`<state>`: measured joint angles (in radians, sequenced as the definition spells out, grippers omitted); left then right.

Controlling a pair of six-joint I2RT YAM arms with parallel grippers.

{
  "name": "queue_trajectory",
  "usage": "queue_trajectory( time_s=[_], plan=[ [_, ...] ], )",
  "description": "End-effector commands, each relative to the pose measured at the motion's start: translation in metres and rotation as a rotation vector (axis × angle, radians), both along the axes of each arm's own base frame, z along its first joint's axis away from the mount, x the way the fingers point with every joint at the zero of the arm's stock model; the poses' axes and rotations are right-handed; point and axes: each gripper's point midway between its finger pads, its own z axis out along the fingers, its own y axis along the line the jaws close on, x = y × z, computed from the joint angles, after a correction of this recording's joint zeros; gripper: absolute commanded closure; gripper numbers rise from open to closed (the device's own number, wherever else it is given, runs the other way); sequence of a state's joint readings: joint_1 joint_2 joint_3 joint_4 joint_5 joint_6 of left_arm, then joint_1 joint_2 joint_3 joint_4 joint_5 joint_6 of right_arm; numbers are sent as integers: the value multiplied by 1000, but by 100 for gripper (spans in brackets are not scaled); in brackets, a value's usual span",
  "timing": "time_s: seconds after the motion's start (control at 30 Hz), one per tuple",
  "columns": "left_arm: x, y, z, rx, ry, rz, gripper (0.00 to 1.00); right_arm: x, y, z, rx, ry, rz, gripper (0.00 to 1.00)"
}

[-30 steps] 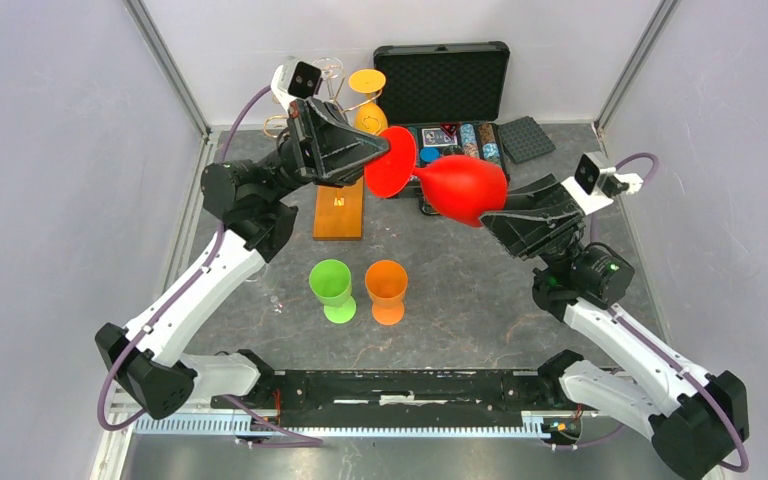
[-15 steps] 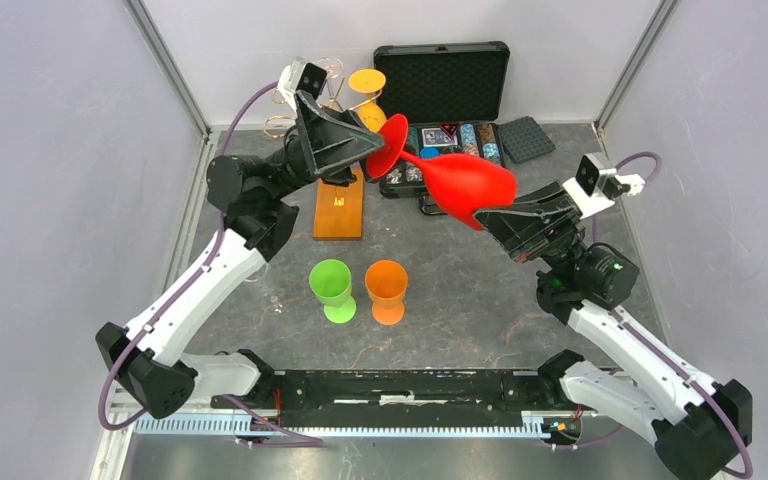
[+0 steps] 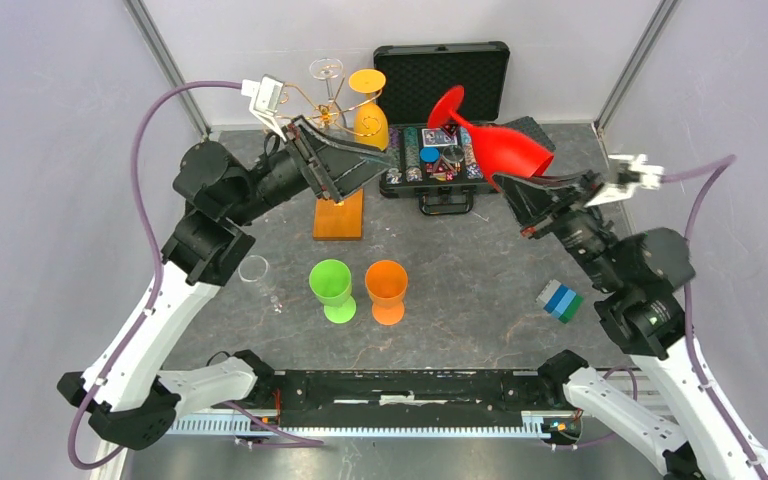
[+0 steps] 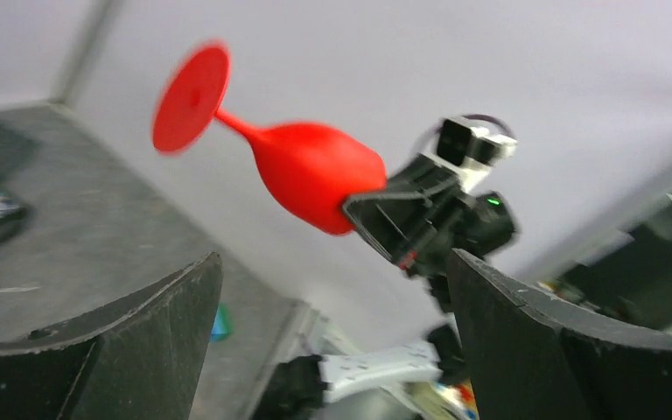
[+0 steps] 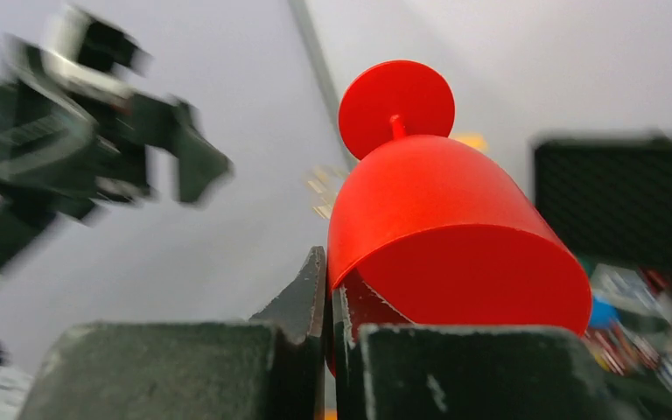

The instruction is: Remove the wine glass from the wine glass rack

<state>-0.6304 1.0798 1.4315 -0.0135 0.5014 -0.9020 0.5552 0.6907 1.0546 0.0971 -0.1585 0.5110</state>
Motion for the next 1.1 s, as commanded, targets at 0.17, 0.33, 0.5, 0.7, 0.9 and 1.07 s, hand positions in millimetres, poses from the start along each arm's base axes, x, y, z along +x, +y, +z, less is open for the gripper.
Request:
queue_trajectory(
  time_s=[0.17,0.33,0.5,0.7,0.9,1.07],
  plan=[
    [66,63,-75,443,-27,527,0,32,-26,-206,-721,548,-163,100],
    [73,74,-90,519,-15,584,0,18,-26,-247,-858,655,-74,100],
    [77,71,-100,554,-7,576,0,3,-15,-269,-878,704,26,100],
    [79,70,-107,577,-1,567,0,-17,-3,-300,-942,769,73,100],
    [78,72,-108,585,-7,575,0,-34,19,-324,-1067,787,104,100],
    [76,74,-109,590,-14,577,0,-43,37,-334,-1116,780,172,100]
  ],
)
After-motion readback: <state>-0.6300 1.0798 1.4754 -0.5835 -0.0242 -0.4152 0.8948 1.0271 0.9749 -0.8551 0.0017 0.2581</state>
